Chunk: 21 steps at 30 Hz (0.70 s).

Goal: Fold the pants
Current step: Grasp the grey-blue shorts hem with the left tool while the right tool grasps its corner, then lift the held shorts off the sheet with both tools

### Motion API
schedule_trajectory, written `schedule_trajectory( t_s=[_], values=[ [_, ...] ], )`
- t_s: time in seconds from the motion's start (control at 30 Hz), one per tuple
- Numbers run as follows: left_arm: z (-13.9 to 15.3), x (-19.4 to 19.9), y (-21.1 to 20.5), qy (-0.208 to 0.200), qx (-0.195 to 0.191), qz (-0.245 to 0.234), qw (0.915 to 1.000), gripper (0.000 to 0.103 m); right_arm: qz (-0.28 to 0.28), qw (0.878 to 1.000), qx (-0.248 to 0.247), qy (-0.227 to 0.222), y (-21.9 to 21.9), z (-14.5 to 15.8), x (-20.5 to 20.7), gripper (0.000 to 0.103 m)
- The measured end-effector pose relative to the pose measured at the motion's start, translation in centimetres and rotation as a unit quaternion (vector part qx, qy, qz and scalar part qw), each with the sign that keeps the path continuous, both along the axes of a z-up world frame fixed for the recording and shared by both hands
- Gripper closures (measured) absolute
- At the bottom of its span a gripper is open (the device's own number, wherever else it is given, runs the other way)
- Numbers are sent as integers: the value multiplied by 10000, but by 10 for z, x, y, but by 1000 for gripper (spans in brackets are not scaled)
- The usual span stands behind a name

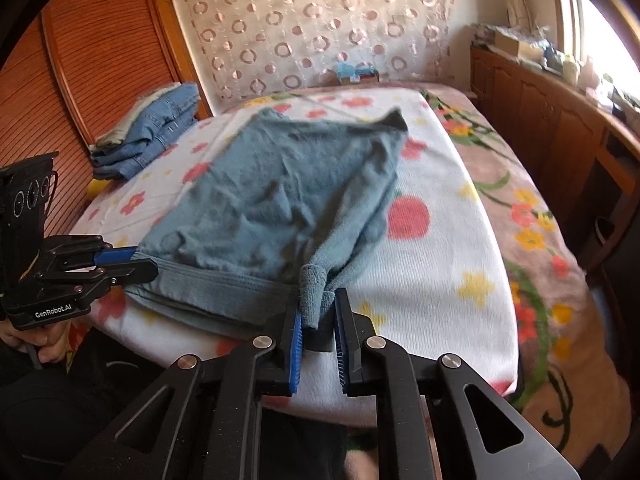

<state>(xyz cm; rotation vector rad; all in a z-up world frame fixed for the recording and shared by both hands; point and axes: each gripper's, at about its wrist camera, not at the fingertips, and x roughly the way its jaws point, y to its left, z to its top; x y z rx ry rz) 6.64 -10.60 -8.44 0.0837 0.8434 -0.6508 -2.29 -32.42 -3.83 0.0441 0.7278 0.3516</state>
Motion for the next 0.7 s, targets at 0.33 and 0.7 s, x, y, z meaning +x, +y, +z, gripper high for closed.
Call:
schedule_trajectory(
  t_s=[0.33, 0.7],
  values=[
    [85, 9, 24, -892, -382, 412, 9944, 88, 312, 9949, 19, -963, 24, 82, 11, 89],
    [168, 9, 66, -1719, -667, 846, 9792, 88, 832, 9765, -103, -1987, 62, 175, -1, 89]
  ],
)
